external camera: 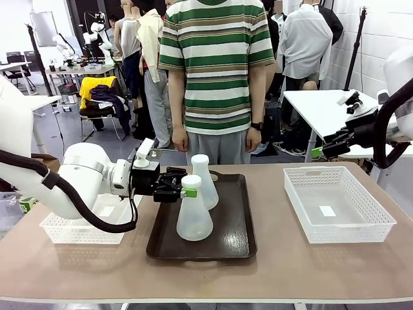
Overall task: Prepare the laboratory tools.
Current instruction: Place the picked Big flask upright in the Handle tray as directed by the person.
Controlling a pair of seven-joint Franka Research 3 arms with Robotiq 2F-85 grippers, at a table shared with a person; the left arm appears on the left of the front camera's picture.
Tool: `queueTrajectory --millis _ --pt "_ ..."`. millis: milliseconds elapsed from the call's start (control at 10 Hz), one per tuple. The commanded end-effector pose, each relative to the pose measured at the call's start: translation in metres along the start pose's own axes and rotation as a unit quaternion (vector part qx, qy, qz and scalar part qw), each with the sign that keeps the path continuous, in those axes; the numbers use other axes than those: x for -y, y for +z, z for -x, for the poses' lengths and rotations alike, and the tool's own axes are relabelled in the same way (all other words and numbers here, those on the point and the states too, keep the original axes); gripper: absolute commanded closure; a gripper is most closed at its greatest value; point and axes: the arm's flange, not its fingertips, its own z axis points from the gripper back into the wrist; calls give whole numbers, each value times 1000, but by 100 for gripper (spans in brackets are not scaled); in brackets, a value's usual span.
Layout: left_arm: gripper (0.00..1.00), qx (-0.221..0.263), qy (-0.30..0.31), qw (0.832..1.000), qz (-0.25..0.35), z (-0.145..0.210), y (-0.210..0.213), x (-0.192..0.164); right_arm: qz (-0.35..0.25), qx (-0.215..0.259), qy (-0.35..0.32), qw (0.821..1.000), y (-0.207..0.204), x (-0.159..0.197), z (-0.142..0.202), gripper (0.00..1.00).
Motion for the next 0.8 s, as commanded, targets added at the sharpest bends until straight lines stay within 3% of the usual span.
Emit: queueTrajectory --millis 0,700 --pt "0 -16 32 999 26 -12 4 1 0 0 1 1000 -1 -1 0 0" --pt "0 -88 75 990 76 -24 18 7 0 0 1 1000 -1 -1 0 0"
